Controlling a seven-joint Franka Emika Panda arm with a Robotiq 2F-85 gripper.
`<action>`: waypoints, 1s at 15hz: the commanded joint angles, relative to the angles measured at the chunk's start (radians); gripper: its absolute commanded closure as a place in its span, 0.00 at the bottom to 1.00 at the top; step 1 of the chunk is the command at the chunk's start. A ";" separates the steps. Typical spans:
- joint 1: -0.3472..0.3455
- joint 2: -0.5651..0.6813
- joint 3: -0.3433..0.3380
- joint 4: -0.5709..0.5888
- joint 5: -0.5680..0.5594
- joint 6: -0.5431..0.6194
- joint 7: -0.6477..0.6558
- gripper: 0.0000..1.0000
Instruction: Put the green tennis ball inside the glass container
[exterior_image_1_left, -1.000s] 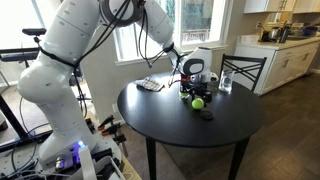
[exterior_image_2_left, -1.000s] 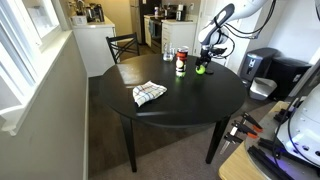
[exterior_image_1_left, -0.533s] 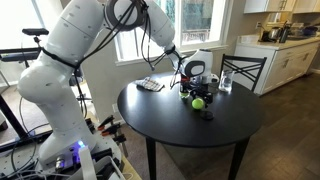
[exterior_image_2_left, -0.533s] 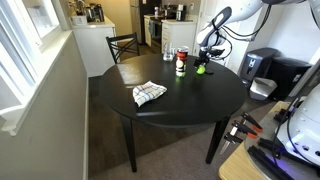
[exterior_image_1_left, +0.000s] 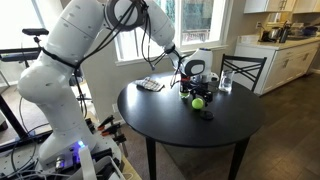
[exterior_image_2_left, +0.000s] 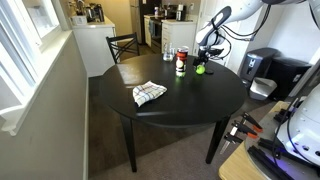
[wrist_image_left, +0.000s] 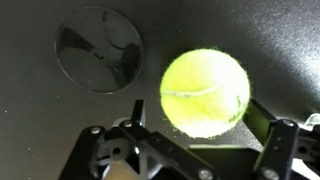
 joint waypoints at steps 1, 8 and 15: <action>-0.023 -0.012 0.029 -0.009 0.000 -0.007 -0.018 0.00; -0.026 -0.019 0.037 -0.019 0.000 -0.016 -0.020 0.00; -0.028 -0.030 0.044 -0.035 -0.002 -0.029 -0.030 0.00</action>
